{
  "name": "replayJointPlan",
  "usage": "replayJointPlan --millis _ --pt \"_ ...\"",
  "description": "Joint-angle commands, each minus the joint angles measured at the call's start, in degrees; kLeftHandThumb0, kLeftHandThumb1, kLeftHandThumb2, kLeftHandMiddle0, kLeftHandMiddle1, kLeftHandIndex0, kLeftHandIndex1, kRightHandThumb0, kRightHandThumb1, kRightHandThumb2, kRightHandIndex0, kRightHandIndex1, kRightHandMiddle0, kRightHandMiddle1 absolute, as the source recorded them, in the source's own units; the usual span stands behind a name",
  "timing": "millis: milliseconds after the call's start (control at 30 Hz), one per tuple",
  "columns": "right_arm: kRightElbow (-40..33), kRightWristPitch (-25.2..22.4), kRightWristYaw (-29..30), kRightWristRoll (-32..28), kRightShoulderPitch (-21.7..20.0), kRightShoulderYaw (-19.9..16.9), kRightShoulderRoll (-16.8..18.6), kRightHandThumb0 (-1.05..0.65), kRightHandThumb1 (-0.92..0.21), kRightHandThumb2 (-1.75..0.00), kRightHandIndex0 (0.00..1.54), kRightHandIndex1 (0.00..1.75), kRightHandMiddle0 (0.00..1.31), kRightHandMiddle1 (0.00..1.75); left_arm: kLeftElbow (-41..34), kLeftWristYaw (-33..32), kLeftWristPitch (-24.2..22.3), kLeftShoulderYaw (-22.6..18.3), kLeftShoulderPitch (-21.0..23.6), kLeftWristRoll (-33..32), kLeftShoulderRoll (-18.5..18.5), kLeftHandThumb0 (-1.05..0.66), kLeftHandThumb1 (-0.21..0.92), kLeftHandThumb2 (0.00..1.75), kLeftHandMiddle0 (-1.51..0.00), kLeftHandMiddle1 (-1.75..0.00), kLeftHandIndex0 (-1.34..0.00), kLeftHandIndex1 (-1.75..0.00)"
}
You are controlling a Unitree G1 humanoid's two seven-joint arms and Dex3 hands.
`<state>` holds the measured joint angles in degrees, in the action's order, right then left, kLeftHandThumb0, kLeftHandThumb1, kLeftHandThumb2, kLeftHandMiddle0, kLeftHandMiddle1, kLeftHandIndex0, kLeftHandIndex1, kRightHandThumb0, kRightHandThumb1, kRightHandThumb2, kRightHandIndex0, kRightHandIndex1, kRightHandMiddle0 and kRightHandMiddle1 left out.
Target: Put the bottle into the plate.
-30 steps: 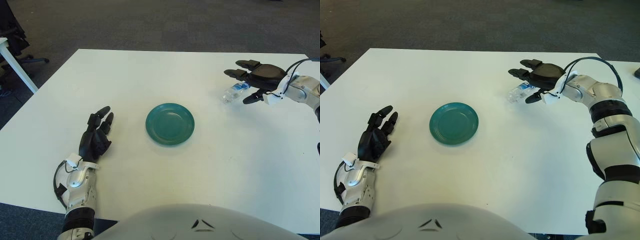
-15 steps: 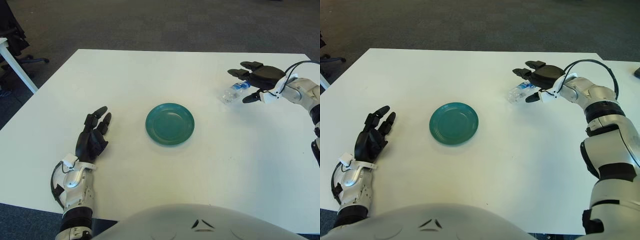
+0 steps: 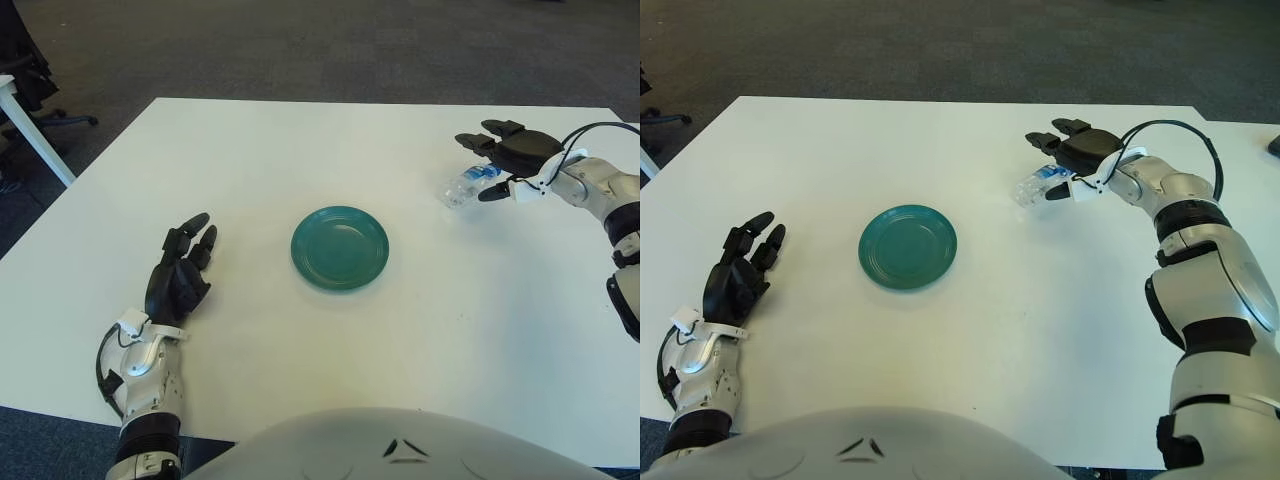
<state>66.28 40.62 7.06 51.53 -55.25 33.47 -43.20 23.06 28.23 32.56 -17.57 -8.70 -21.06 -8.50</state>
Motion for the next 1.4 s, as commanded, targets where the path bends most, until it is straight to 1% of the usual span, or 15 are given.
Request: replayJointPlan --millis 0,267,800,1100,1367 --pt "0.94 -0.69 1.26 0.27 -1.06 0.55 1.26 -1.05 -0.92 -0.45 0.01 0.0 0.0 0.08 2.63 0.42 -0.59 -0.04 -2.38 -0.71 1.23 -0.9 0.92 0.97 -0.29 0.0 0.0 -0.74" --pt "1.73 0.69 1.96 -0.46 -0.46 0.81 2.03 -1.05 -0.92 -0.46 0.02 0.01 0.0 0.11 1.66 0.39 -0.63 0.08 -3.08 -0.65 1.52 -0.9 0.92 0.97 -0.29 0.0 0.0 -0.74" --pt "0.57 4.89 -0.65 -0.7 0.52 1.44 0.73 -1.05 -0.92 -0.46 0.03 0.0 0.0 0.13 -1.27 -0.21 -0.71 0.81 -5.24 -0.01 2.75 -0.9 0.92 0.97 -0.29 0.0 0.0 -0.74" --pt "-0.21 5.66 -1.72 -1.12 1.04 1.3 0.46 -1.05 -0.92 -0.42 0.03 0.0 0.0 0.14 -3.08 -0.27 -1.06 0.98 -6.55 -0.12 2.96 -0.9 0.92 0.97 -0.29 0.0 0.0 -0.74" --pt "0.71 4.07 -0.72 -1.04 2.34 1.63 2.6 -1.05 -0.92 -0.44 0.03 0.0 0.0 0.12 -4.63 0.09 -1.62 0.76 -7.77 -0.72 2.68 -0.9 0.92 0.97 -0.29 0.0 0.0 -0.74"
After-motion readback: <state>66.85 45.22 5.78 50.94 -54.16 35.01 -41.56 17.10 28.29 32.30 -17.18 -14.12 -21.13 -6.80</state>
